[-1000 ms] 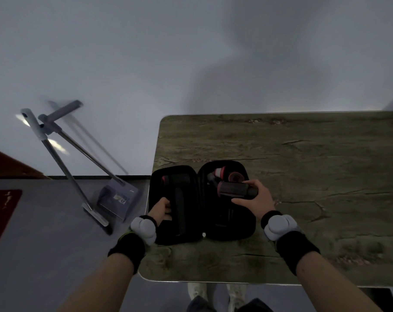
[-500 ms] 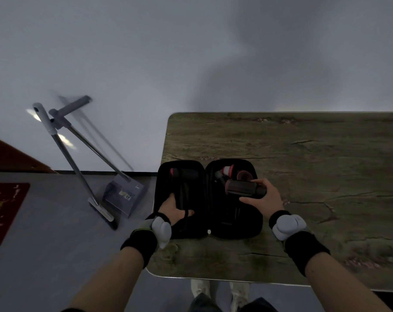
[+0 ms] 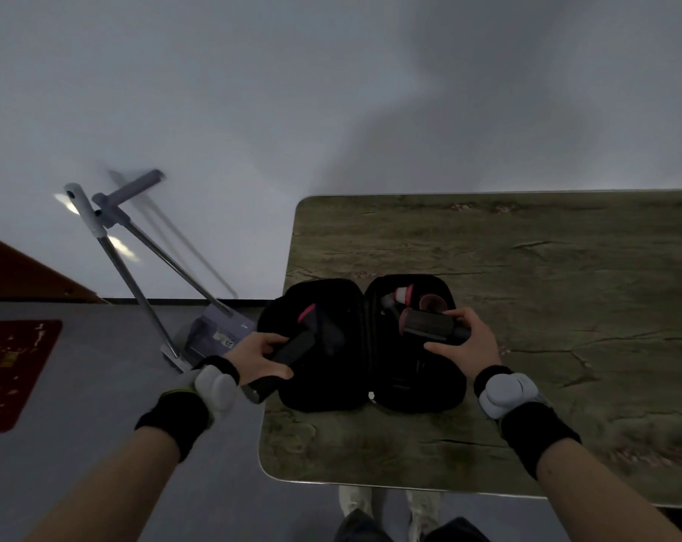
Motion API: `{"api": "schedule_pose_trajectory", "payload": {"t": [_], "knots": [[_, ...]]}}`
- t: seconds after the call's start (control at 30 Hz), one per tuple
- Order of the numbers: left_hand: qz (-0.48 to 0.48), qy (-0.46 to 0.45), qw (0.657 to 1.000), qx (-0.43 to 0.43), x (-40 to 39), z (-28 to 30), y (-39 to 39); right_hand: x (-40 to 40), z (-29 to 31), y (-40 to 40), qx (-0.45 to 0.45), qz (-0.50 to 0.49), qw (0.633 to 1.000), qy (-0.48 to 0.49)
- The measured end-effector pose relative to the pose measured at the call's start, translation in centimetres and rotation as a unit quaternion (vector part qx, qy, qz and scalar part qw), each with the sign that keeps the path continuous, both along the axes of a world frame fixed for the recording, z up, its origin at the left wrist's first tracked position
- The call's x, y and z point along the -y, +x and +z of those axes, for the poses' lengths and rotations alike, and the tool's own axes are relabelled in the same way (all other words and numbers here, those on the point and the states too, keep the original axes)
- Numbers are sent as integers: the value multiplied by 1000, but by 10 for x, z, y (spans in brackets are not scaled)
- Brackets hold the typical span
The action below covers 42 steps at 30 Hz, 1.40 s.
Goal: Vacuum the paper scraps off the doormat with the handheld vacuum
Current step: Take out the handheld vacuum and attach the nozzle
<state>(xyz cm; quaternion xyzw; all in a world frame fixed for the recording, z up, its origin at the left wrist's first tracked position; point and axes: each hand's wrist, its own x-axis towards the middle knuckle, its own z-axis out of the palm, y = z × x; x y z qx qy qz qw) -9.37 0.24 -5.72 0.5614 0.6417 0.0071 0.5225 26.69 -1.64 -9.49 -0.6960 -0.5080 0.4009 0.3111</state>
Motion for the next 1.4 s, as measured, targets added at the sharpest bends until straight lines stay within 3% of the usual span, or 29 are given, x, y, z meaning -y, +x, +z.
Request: {"api": "schedule_pose_trajectory", "payload": {"t": [0.23,0.33,0.47,0.6,0.8,0.93,1.0,1.17,1.4], "knots": [[-126,143,968,-163,1,18,-12,-3,5,-6,6,-19,1000,-13],[-130,173,961,-174,-2,33,-20,-7,15,-7,-6,-20,999,-38],[-15,186,982,-38,2,50,-26,-12,23,-7,-94,-56,991,-80],[82,218,971,50,1,67,-19,-26,49,-17,-204,-57,974,-80],[94,254,955,120,-7,91,21,-51,103,-45,-345,13,938,-11],[128,253,941,185,-10,100,49,-60,124,-38,-363,36,931,11],[130,240,940,205,-12,109,61,-65,135,-29,-335,50,941,23],[114,229,929,266,-22,134,75,-70,178,-11,-159,164,973,33],[56,230,935,265,-24,156,70,-76,213,0,-103,227,965,85]]}}
